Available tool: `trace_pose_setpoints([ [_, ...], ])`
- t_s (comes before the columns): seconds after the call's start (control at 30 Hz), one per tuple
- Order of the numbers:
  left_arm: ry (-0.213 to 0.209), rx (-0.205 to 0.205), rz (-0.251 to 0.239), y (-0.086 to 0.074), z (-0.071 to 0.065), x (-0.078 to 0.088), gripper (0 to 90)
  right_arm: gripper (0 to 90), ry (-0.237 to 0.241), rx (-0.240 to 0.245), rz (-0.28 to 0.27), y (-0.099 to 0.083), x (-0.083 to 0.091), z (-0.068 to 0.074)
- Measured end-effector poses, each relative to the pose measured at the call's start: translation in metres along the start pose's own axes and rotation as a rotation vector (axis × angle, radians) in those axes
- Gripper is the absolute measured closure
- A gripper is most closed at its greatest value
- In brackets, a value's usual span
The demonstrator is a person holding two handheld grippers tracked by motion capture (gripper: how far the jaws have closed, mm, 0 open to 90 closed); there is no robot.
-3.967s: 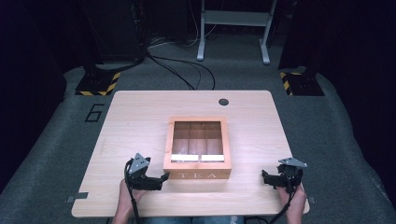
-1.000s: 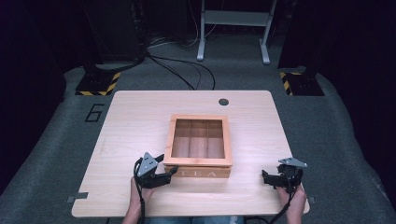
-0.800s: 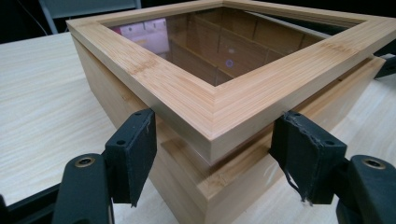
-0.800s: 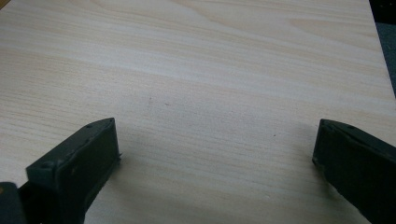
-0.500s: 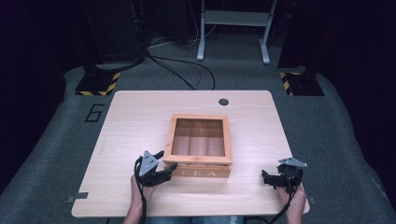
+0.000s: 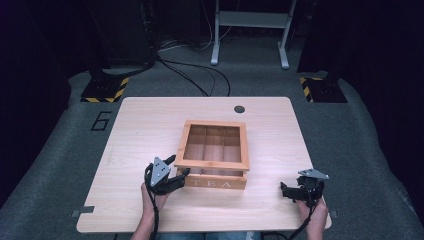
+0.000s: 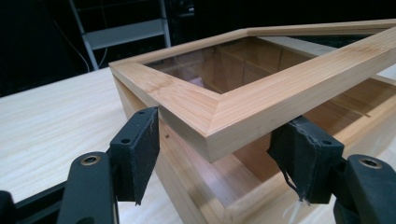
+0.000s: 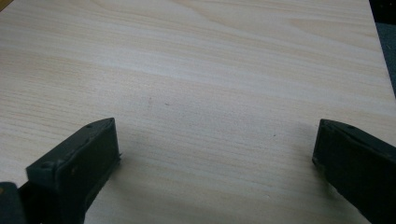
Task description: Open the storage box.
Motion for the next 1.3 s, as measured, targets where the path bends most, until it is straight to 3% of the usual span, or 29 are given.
trace_pose_setpoints([
  [0.33, 0.016, -0.005, -0.035, 0.017, 0.005, -0.003, 33.8, 0.0, 0.0, 0.0, 0.0, 0.0, 0.0, 0.0],
  [0.73, 0.017, -0.006, -0.052, 0.057, 0.022, -0.011, 38.9, 0.0, 0.0, 0.001, 0.0, 0.0, 0.0, 0.0],
  [1.0, 0.015, 0.008, -0.069, 0.068, 0.031, -0.015, 47.8, 0.0, 0.0, 0.0, 0.0, 0.0, 0.0, 0.0],
  [1.13, 0.02, 0.022, -0.102, 0.074, 0.034, -0.018, 49.3, 0.0, 0.0, 0.0, 0.0, 0.0, 0.0, 0.0],
  [1.3, 0.038, 0.004, -0.118, 0.08, 0.038, -0.02, 51.2, 0.0, 0.0, 0.0, 0.0, 0.0, 0.0, 0.0],
])
Point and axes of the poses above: each handheld gripper's, and its own axes: x roughly backward along the jaws, y roughly out of its top, z roughly to its left, the point moved 9 cm from there along -x, roughly forward along the jaws, and after that the axes turned 3 degrees about y, right-handed, at the moved point
